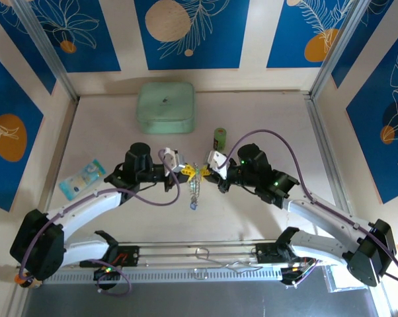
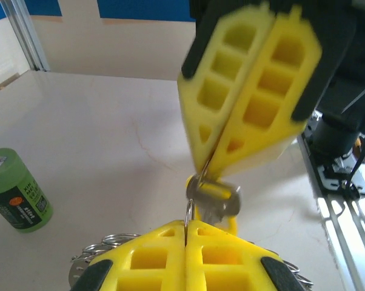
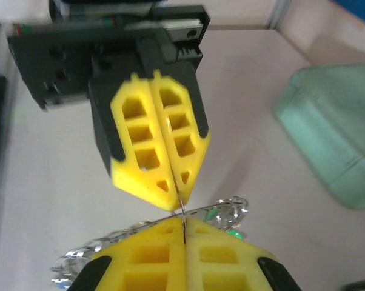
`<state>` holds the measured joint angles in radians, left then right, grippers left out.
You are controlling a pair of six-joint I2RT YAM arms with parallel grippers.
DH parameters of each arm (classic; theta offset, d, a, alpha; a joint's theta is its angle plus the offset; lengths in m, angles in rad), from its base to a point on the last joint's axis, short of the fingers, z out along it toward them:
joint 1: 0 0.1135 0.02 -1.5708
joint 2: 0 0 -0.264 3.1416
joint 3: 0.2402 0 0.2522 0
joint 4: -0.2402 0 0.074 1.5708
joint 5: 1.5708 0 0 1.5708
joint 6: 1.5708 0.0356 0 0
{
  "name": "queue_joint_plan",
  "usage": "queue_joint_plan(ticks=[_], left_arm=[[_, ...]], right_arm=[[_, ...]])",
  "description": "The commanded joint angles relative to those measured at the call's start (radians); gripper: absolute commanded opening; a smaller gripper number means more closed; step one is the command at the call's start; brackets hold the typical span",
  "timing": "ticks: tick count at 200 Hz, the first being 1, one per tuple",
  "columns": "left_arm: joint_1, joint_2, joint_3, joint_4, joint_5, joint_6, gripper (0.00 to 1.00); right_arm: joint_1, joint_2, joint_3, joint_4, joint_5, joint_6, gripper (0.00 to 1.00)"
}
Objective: Put the keys on the keyring
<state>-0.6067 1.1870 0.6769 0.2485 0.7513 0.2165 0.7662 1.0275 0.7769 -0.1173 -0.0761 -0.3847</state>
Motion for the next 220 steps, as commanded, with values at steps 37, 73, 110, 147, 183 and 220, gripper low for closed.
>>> queue_joint_plan(ticks=[37,73,110,147,183,220], left_arm=[[-0.008,0.090,0.137,-0.157,0.033,-0.095,0.00],[-0.008,0.088,0.126,-0.140,0.047,-0.099,0.00],[-0.008,0.101,0.125,-0.133,0.065,-0.118,0.00],[-0.008,0.103,0.124,-0.132,0.071,-0.111,0.00],[-0.008,0.103,0.121,-0.129,0.071,-0.111,0.00],[-0.008,0.102,0.120,-0.126,0.068,-0.112,0.00]], right_arm=[[0.003,-0.011,0.018,0.005,0.160,-0.271,0.00],[-0.008,-0.012,0.020,-0.044,0.100,-0.289,0.00],[-0.004,0.019,0.038,-0.045,0.060,-0.277,0.00],[-0.001,0.032,0.041,-0.024,0.050,-0.263,0.00],[0.005,0.039,0.044,-0.030,0.042,-0.260,0.00],[0.010,0.040,0.045,-0.041,0.030,-0.257,0.00]])
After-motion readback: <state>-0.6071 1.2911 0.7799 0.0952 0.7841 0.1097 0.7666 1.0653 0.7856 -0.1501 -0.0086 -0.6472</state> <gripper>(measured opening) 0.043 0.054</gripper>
